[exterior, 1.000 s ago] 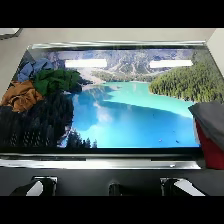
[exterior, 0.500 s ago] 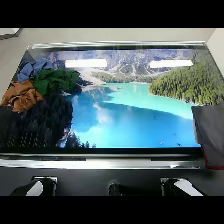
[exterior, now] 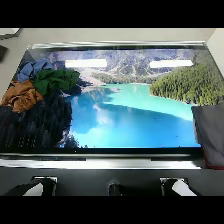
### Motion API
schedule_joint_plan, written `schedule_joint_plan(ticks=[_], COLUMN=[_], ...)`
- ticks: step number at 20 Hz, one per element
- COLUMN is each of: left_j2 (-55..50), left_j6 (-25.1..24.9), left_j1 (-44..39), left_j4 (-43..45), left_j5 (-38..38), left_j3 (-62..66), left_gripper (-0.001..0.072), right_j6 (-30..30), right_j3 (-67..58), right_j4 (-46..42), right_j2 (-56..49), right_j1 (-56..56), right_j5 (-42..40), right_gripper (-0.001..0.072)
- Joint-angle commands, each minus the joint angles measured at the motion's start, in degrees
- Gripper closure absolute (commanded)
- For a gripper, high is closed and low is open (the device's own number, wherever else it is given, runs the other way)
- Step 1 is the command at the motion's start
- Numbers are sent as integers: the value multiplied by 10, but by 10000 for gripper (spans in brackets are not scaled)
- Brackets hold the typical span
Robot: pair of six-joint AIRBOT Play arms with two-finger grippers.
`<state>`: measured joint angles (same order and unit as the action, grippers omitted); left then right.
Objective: Fold the shirts.
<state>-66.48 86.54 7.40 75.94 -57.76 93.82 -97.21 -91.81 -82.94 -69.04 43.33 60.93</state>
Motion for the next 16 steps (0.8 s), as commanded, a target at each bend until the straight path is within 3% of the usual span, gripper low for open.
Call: schedule_joint_plan(ticks=[1,2,3,4,5,7,9,16], left_j2=[-113,-137,-160,-176,-175,-134,-91,-85], left_j6=[101,102,101,100,100,121,140,140], left_j1=[-129,-146,-158,-164,-165,-165,-165,-164], left_j4=[317,300,266,229,188,141,138,145], left_j5=[-116,-159,-218,-261,-268,-196,-129,-129], left_j3=[35,28,17,-5,-47,-146,-223,-240], left_gripper=[647,456,173,3,7,10,26,25], right_j6=[20,9,-6,-7,-7,-8,-8,-7], right_j3=[-52,-47,-42,-41,-40,-40,-40,-40], right_j4=[-12,-12,-5,16,40,58,52,14], right_j2=[-21,-43,-73,-108,-139,-186,-201,-202], right_j1=[-262,-323,-376,-414,-437,-465,-475,-475], right_j5=[-3,49,106,173,234,297,305,307], right_gripper=[45,44,41,39,39,39,35,33])
